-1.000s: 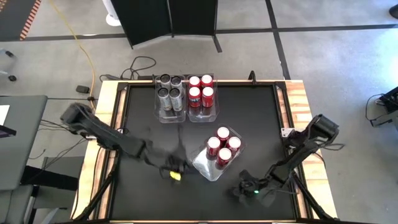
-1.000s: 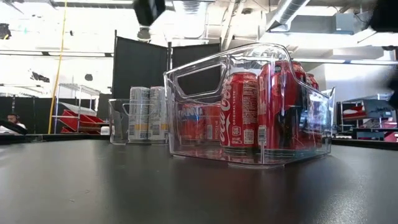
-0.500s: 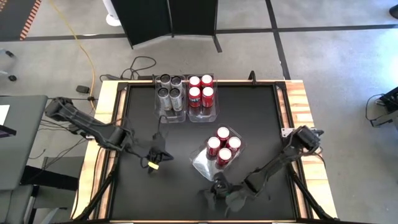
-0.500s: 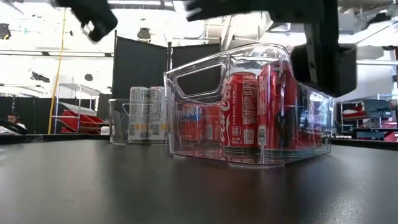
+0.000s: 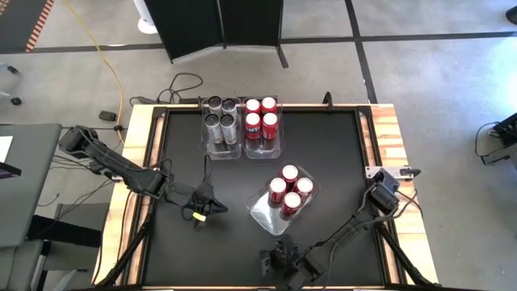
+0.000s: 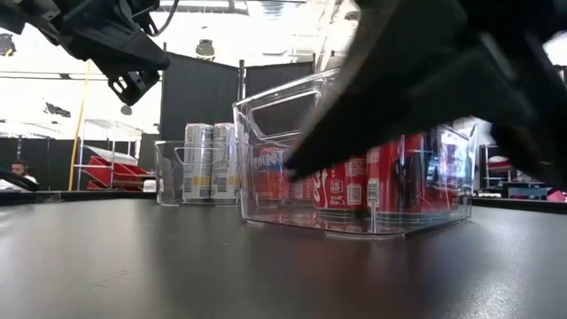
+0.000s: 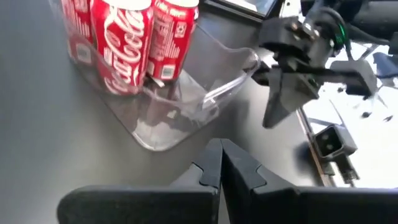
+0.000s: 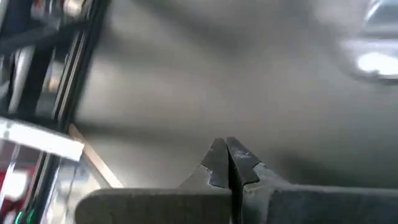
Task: Sort soda cans
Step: Move the bottom transparent bin to the right side of the top left transparent bin
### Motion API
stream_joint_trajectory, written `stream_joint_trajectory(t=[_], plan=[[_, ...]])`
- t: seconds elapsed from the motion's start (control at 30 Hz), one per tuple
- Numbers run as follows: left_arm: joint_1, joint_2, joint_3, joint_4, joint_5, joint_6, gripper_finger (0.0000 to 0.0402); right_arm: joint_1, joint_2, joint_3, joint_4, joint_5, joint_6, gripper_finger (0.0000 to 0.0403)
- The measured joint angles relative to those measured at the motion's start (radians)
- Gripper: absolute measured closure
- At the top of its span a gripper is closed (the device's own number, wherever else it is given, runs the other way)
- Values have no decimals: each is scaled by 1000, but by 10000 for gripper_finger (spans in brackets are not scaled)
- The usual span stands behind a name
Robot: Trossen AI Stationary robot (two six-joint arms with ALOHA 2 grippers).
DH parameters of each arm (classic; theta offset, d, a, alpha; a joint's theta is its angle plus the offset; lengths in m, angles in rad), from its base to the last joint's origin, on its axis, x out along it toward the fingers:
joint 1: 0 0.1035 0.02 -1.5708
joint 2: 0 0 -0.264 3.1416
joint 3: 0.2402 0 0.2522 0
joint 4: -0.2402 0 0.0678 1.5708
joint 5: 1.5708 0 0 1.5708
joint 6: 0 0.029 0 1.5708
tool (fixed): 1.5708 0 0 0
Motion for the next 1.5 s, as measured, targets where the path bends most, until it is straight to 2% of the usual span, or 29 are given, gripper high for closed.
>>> stream_joint_trajectory(t=[0.1,0.27,0.43,0.73,0.93,1.13,1.3,1.43,1.5], plan=[[6,-1,0,2,-5,67,402,21,-1,1,-110,69,123,403],[40,0,0,3,-19,91,402,13,-7,1,-168,83,131,403],[37,0,0,-3,-18,49,402,13,-39,1,-269,94,136,403],[-28,0,0,-44,-42,6,402,6,-156,1,-677,64,129,403],[-33,0,0,-43,-64,4,402,-30,-187,1,-841,78,129,403],[-33,0,1,-68,-63,-10,402,-38,-190,1,-866,44,137,403],[-33,0,1,-141,-54,-37,402,18,-248,0,-818,13,128,403],[-33,0,1,-136,96,19,402,94,-355,0,-680,13,-21,403],[-32,0,1,-108,123,73,402,130,-406,0,-629,45,-71,403]])
